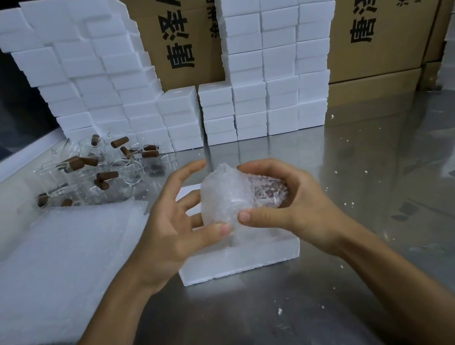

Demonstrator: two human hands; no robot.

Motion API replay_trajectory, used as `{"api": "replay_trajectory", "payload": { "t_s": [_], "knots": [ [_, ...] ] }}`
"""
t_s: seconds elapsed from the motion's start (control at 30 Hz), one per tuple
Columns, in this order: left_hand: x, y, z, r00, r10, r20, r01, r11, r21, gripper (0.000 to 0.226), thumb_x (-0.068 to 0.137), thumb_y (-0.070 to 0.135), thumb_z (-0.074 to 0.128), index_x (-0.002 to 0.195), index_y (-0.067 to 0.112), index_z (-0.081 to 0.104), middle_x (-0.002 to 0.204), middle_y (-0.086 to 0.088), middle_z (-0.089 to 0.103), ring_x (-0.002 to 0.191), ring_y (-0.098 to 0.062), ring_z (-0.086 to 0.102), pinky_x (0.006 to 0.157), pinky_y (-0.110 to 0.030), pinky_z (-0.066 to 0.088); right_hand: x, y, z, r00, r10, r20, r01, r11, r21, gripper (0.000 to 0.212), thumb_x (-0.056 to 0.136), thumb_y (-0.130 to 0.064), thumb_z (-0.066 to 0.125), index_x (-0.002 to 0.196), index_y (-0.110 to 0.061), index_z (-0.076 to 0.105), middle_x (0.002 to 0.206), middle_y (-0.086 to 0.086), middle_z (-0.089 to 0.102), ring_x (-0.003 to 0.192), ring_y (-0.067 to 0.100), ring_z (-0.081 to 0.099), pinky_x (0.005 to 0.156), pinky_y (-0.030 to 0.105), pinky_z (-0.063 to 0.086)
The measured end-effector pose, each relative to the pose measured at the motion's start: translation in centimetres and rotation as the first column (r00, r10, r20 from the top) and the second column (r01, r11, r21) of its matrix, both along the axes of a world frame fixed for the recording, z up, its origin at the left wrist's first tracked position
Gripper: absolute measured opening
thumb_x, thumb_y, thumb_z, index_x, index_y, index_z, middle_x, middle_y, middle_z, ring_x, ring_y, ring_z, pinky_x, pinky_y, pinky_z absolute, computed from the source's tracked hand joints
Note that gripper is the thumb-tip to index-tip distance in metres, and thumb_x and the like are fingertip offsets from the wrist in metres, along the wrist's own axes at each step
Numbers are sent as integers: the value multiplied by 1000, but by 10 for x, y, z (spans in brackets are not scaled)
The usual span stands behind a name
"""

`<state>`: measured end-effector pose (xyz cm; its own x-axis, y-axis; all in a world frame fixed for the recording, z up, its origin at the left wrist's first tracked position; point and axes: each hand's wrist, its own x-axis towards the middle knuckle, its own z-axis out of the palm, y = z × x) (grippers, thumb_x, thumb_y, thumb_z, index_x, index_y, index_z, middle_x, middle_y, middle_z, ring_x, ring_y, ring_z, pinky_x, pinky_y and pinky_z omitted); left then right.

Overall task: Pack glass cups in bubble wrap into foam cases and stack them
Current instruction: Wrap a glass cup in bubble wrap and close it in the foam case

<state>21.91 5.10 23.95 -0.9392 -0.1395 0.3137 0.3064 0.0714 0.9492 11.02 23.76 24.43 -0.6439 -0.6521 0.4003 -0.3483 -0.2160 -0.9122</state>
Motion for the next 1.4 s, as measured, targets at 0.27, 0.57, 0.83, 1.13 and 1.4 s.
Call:
{"api": "replay_trajectory", "payload": {
  "t_s": [0.27, 0.57, 0.83, 1.13, 1.4],
  "knots": [
    [-2, 4, -9, 985, 135, -112, -172, 856, -487, 77, 77, 7, 82, 131, 52, 50, 136, 19, 50, 121, -18, 58, 90, -36, 58, -1, 0, -5, 949, -98, -301, 136, 985, 107, 65, 63, -24, 94, 120, -32, 63, 114, -16, 66, 102, 14, 65, 89, 32, 56],
    [-6, 0, -12, 963, 220, -155, -268, 833, -484, 68, 70, 9, 88, 121, 40, 56, 124, 12, 58, 116, -11, 58, 87, -29, 58, -2, -6, -14, 870, -112, -480, 185, 977, 107, 66, 68, -26, 90, 126, -31, 57, 121, -18, 60, 108, 4, 60, 88, 18, 50],
    [-7, -2, -14, 930, 234, -285, -354, 780, -516, 75, 72, 4, 84, 121, 49, 51, 123, 18, 54, 117, -12, 55, 86, -22, 56, -9, -6, -21, 839, -241, -489, 317, 945, 79, 66, 66, -31, 91, 124, -31, 59, 113, -14, 64, 93, 7, 62, 76, 25, 55],
    [-8, -4, -7, 940, 292, -175, -302, 953, -30, 72, 66, 29, 85, 131, 23, 56, 123, 3, 66, 100, -21, 70, 71, -29, 59, -12, -6, -13, 984, -158, 80, 160, 987, -20, 39, 82, -34, 66, 116, -17, 66, 93, -1, 73, 69, 14, 67, 64, 24, 53],
    [-11, 2, -5, 967, 252, 27, -249, 921, 301, 62, 61, 37, 90, 114, 14, 68, 96, -11, 75, 73, -32, 73, 58, -26, 57, -7, -9, -12, 952, -192, 239, 214, 974, -71, 22, 94, -30, 64, 86, -9, 69, 62, -2, 63, 59, 10, 55, 60, 20, 50]
  ]
}}
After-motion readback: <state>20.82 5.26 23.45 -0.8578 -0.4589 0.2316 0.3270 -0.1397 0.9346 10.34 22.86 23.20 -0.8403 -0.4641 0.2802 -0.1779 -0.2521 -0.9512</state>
